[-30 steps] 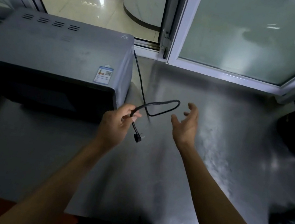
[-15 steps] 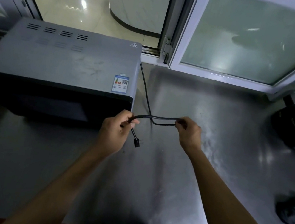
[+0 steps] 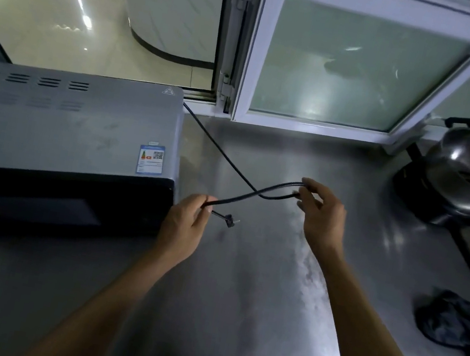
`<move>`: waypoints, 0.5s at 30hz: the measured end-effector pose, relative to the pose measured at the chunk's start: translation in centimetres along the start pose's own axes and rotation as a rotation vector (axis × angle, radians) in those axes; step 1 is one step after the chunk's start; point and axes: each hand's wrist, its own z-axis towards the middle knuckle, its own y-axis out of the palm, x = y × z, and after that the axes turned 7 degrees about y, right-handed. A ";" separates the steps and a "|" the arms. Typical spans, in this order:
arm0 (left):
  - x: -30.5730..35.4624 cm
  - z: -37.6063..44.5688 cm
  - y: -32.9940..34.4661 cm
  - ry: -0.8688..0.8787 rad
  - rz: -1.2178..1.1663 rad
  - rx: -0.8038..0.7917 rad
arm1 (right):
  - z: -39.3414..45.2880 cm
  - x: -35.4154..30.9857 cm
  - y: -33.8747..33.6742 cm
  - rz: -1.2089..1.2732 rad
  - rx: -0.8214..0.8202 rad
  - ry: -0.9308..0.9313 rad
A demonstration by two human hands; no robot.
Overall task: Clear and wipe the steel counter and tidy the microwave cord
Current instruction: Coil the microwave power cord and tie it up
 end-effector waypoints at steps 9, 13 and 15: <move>1.0 5.6 4.9 -0.027 0.122 -0.030 | 5.2 -1.5 -2.9 0.064 -0.134 -0.050; 1.2 8.8 6.8 -0.072 0.177 -0.068 | 6.7 -3.0 -4.2 0.113 -0.176 -0.116; 1.2 10.0 7.8 -0.064 0.230 -0.043 | 7.1 -3.6 -4.6 0.166 -0.204 -0.124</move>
